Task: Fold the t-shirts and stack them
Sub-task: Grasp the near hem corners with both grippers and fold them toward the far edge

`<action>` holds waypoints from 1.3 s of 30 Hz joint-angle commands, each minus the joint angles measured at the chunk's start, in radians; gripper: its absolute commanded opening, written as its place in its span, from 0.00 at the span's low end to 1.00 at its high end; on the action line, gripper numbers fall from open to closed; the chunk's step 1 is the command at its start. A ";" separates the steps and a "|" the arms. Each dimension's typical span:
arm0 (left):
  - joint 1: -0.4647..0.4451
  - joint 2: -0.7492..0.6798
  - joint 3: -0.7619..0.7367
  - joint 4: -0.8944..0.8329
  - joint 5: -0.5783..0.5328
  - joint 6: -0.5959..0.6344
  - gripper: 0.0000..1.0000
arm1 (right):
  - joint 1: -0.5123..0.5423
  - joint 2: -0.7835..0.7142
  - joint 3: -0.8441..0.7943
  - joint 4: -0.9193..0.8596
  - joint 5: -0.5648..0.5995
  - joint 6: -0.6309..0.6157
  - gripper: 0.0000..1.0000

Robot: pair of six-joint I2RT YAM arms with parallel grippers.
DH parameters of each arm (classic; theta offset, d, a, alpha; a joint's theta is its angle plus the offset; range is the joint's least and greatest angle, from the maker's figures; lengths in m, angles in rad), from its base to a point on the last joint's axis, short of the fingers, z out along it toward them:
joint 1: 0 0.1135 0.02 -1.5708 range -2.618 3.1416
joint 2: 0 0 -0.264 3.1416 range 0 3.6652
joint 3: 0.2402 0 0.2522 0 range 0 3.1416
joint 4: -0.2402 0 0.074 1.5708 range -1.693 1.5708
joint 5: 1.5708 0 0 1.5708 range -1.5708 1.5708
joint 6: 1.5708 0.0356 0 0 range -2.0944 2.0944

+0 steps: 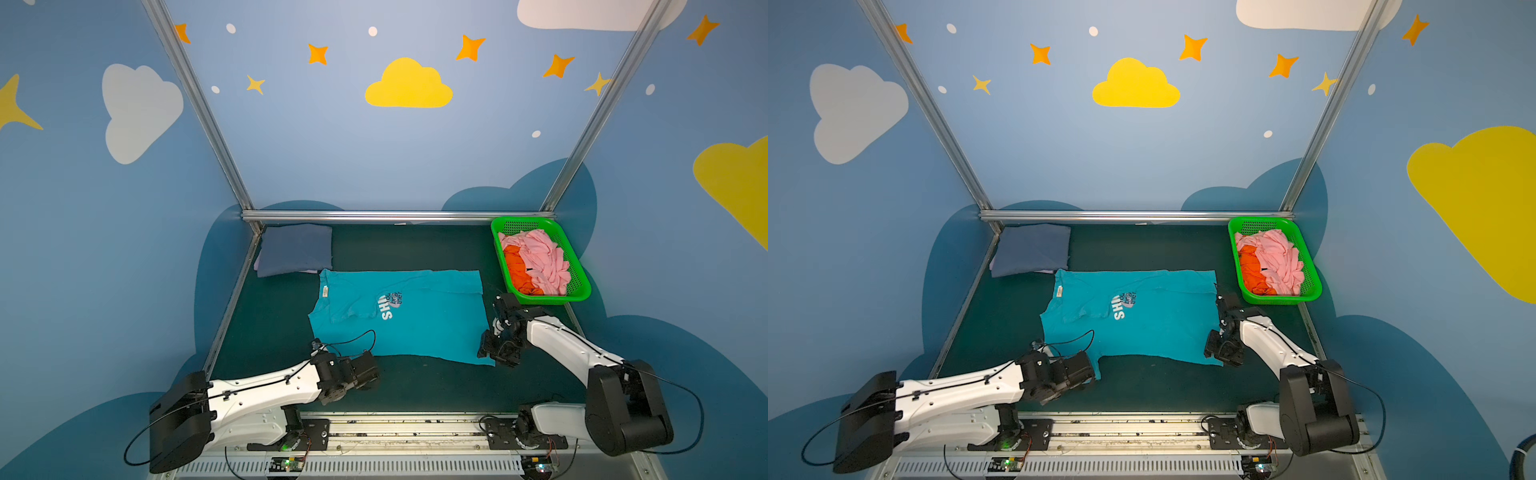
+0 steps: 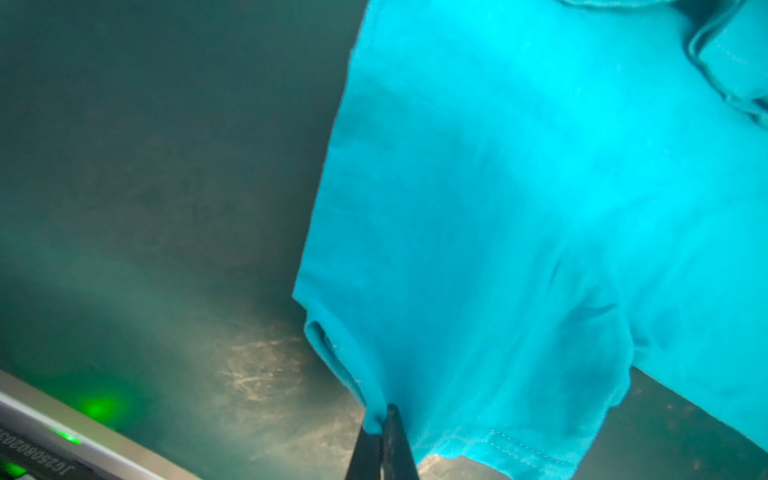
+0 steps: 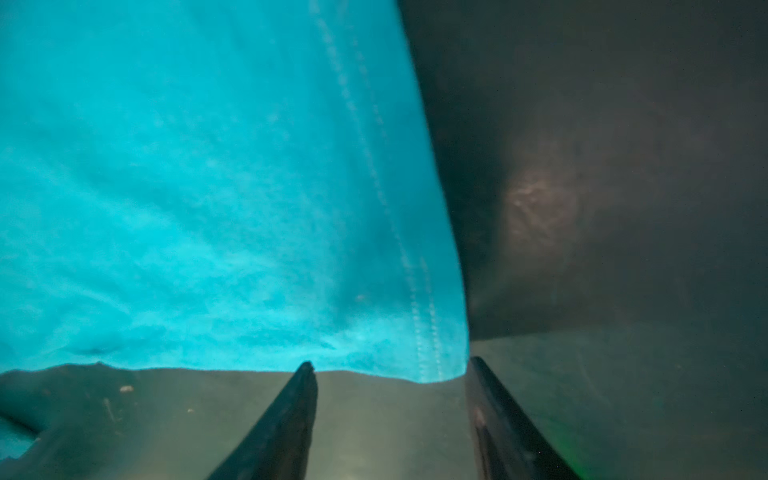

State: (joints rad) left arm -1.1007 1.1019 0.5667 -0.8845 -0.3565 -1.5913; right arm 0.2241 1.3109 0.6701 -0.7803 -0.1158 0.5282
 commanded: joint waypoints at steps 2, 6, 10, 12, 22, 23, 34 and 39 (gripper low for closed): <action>-0.003 -0.037 -0.023 -0.050 -0.041 -0.031 0.05 | -0.027 -0.022 -0.027 -0.019 -0.009 0.032 0.72; 0.000 -0.051 -0.033 -0.049 -0.058 -0.045 0.05 | -0.035 0.000 -0.043 0.005 -0.028 0.039 0.70; 0.006 -0.059 -0.041 -0.047 -0.061 -0.049 0.05 | -0.042 0.011 -0.079 0.071 -0.080 0.063 0.46; 0.012 -0.064 -0.041 -0.045 -0.062 -0.042 0.06 | -0.052 0.010 -0.082 0.082 -0.090 0.066 0.24; 0.125 -0.069 0.054 -0.029 -0.116 0.125 0.05 | -0.116 0.014 0.070 0.039 -0.129 0.033 0.00; 0.143 -0.068 0.074 -0.027 -0.124 0.154 0.05 | -0.121 0.025 0.086 0.039 -0.133 0.032 0.00; 0.444 0.074 0.299 0.107 -0.074 0.531 0.05 | -0.176 0.203 0.308 0.076 -0.138 0.039 0.00; 0.521 0.222 0.404 0.121 -0.045 0.594 0.04 | -0.184 0.282 0.371 0.094 -0.120 0.044 0.00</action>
State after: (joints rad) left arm -0.6106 1.2774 0.9173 -0.7773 -0.4156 -1.0859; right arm 0.0486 1.5620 1.0008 -0.6964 -0.2520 0.5686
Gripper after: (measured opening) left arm 0.049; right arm 0.048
